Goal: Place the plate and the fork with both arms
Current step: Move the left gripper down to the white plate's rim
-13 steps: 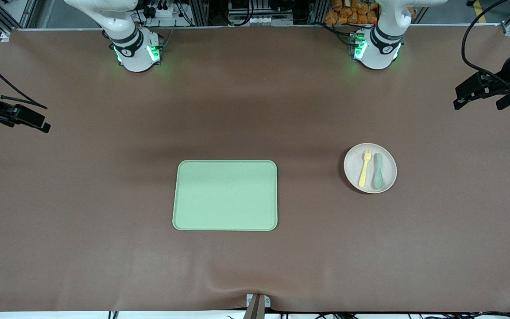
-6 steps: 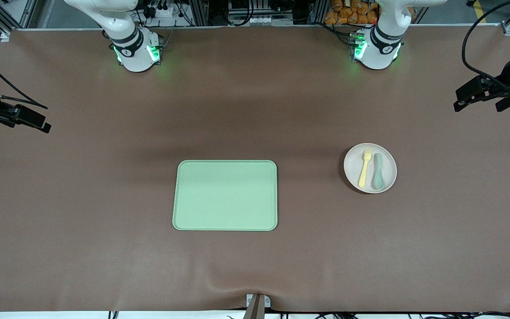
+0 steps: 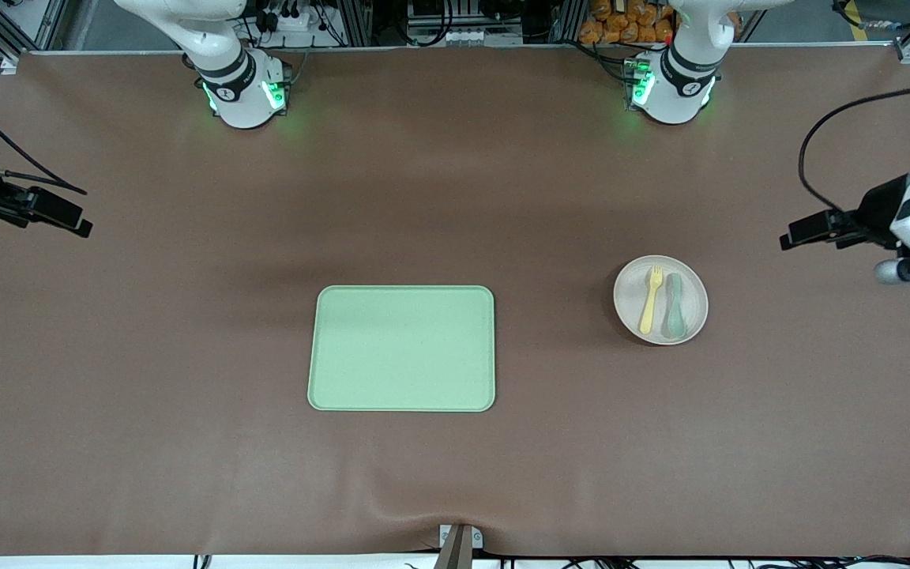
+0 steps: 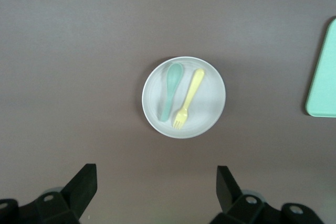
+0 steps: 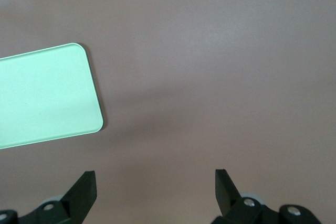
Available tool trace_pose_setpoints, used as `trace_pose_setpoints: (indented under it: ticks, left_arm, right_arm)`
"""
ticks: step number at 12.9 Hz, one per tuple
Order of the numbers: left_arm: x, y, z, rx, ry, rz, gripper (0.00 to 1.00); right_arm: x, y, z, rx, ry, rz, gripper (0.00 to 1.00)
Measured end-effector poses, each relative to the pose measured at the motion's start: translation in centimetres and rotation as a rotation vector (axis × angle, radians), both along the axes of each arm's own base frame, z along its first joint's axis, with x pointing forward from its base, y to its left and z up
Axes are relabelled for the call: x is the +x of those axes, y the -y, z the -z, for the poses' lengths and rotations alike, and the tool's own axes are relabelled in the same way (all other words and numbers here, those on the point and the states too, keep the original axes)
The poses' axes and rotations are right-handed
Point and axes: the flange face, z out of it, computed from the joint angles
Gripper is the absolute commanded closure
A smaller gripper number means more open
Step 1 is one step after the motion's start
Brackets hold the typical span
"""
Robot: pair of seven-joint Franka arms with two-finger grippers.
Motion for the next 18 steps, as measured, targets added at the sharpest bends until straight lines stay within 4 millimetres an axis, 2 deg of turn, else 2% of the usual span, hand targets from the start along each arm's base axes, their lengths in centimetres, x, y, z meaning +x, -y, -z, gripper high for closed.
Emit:
trace_pose_setpoints:
  ticks: [3,7,8,9,11,13,16,18]
  left_arm:
    - [-0.9,0.1,7.1,-0.009,0.034,0.042,0.00]
    - [-3.0,-0.4,14.8,-0.055,0.061,0.046,0.00]
    - [-3.3,-1.1,16.5,-0.086,0.053,0.036,0.03]
    - [-3.4,-1.8,18.2,-0.126,0.046,0.037,0.10]
    - [-3.4,-3.4,21.4,-0.179,0.044,0.049,0.16]
    - [-3.4,-4.6,23.9,-0.180,0.040,0.052,0.22]
    - [-3.2,-4.7,26.3,-0.161,0.045,0.044,0.36]
    - [-3.2,-4.8,27.7,-0.155,0.042,0.033,0.39]
  right_arm:
    - [0.0,0.0,0.0,0.000,0.000,0.000,0.00]
    - [0.0,0.0,0.0,0.000,-0.001,0.000,0.00]
    - [0.0,0.0,0.0,0.000,0.000,0.000,0.00]
    - [0.0,0.0,0.0,0.000,0.000,-0.001,0.00]
    - [0.0,0.0,0.0,0.000,-0.001,-0.001,0.00]
    - [0.0,0.0,0.0,0.000,-0.001,0.000,0.00]
    - [0.0,0.0,0.0,0.000,-0.002,0.000,0.00]
    - [0.0,0.0,0.0,0.000,-0.002,0.000,0.00]
